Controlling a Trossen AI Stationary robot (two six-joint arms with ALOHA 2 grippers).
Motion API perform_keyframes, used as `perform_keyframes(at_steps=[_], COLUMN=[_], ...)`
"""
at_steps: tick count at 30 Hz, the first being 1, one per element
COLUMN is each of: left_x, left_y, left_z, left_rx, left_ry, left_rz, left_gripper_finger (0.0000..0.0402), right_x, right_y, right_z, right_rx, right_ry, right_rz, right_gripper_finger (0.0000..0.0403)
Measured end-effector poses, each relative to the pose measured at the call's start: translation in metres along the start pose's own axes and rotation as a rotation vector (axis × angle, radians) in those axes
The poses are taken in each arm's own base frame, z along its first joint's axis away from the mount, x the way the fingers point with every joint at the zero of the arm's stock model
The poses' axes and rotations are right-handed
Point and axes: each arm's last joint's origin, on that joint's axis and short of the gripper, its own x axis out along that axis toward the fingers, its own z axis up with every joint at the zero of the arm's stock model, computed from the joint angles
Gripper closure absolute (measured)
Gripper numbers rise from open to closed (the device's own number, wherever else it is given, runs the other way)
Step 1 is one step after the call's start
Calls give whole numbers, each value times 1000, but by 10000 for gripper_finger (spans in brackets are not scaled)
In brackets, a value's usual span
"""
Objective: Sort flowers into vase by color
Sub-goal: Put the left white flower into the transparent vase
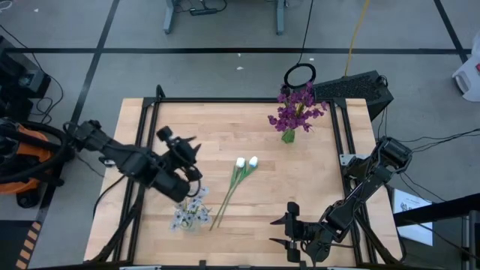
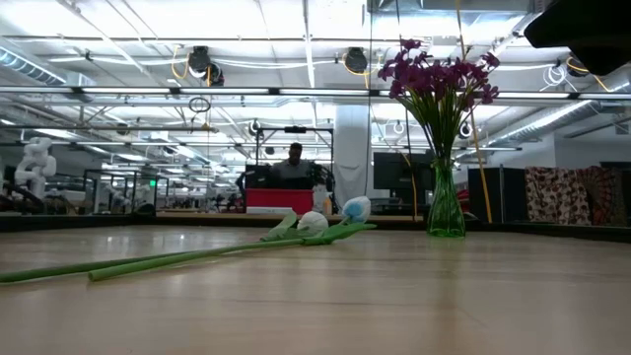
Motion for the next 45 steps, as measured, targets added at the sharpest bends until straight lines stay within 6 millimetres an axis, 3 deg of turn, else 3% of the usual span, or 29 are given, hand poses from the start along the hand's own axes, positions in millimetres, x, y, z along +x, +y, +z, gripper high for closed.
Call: perform_keyframes(at_steps=[6, 14, 20, 25, 34, 40, 45], left_x=[32, 89, 137, 174, 211, 227, 225], left_y=[-12, 19, 27, 12, 11, 7, -14], left_z=[13, 33, 30, 8, -27, -55, -80], left_rx=[45, -3, -11, 22, -42, -139, -177], left_ry=[-30, -1, 65, 70, 9, -14, -12], left_rz=[-233, -443, -618, -749, -877, -961, -998], left_gripper_finger=[329, 373, 374, 374, 374, 374, 374], right_x=[3, 6, 9, 14, 22, 22, 22], right_y=[-3, -7, -10, -15, -25, -25, -25], right_z=[2, 4, 6, 10, 16, 16, 16], right_rx=[-42, -71, -140, -200, -210, -208, -204], right_ry=[-4, -1, -1, -1, -2, -2, -2], right_rz=[-15, -30, -43, -64, -101, -103, -102], right_gripper_finger=[170, 170, 170, 170, 170, 170, 170])
